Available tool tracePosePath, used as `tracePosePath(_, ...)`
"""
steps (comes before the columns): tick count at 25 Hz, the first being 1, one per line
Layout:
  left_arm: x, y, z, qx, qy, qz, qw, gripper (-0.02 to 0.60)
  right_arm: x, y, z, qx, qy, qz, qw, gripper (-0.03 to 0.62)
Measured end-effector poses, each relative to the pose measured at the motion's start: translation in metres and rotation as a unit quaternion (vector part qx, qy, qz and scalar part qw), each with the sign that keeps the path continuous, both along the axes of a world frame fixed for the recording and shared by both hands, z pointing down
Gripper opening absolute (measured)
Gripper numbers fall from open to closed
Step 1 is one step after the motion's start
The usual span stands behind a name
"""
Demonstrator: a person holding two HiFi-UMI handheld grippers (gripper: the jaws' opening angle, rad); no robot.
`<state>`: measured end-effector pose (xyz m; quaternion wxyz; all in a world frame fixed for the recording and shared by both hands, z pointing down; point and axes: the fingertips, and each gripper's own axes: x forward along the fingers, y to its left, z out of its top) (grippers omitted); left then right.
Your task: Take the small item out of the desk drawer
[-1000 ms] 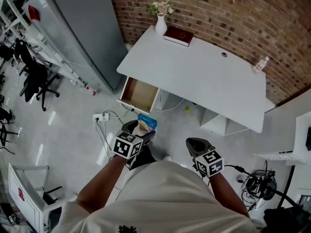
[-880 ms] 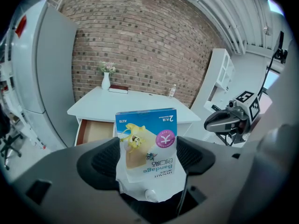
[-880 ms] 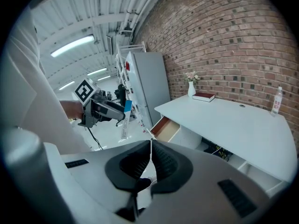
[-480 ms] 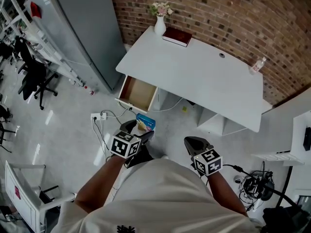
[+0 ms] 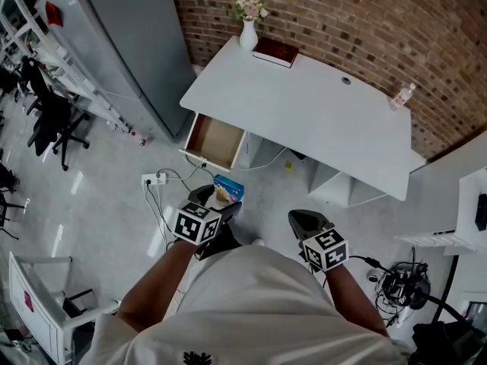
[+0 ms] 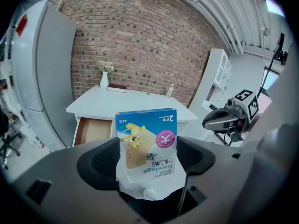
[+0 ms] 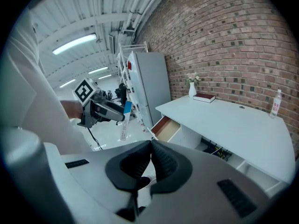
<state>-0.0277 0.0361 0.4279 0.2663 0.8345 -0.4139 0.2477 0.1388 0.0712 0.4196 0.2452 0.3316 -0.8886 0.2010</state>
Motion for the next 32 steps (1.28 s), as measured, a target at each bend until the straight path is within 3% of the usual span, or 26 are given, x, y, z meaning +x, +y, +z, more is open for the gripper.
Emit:
tracePosePath(15,-0.005,0.007,0.011,-0.014,0.000,-0.007,0.9999,0.367,-0.001,-0.001,0.011,-0.016,0.021,-0.009,1.000,0.032)
tracePosePath(32,0.002,-0.004,0.020,-0.023,-0.002,0.014,0.9996,0.368,-0.005,-0.003,0.024,-0.036,0.021,-0.012,0.999,0.031)
